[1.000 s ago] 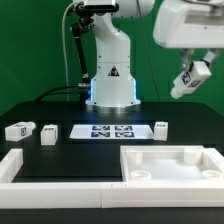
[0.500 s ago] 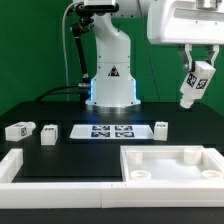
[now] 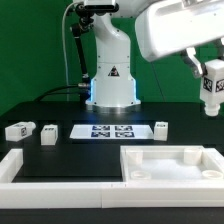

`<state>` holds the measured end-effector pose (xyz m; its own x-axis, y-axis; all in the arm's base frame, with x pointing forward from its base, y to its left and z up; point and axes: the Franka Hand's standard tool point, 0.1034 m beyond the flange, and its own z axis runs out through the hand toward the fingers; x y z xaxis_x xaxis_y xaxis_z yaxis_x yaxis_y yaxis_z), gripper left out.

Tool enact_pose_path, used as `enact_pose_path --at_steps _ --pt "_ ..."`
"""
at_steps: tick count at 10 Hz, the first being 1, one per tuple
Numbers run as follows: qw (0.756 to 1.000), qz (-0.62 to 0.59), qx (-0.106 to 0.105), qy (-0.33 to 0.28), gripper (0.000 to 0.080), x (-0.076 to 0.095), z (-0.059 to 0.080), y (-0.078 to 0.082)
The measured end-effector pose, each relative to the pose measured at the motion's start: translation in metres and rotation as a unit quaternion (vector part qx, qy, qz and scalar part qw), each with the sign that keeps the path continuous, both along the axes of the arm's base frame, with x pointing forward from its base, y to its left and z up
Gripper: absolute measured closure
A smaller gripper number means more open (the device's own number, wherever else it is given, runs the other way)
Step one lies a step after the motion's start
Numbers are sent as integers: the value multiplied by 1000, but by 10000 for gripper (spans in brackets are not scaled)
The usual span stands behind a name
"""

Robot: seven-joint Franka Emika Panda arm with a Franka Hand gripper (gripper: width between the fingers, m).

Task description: Assemble square table

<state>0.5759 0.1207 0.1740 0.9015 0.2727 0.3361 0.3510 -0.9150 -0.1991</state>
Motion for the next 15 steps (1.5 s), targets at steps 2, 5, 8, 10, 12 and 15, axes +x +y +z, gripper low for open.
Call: enact_pose_path --at_steps 2,5,8,10,12,15 --pt "999 7 -33 -42 508 -15 -16 -3" --pt "995 15 -60 -75 508 -5 -23 -31" --pt "996 1 -46 -78 508 22 -27 -32" --pt "996 -5 -41 -75 508 25 -25 -33" --pt "996 -4 -43 -74 508 25 -26 -33" --pt "991 -11 -64 -114 508 36 -31 -40"
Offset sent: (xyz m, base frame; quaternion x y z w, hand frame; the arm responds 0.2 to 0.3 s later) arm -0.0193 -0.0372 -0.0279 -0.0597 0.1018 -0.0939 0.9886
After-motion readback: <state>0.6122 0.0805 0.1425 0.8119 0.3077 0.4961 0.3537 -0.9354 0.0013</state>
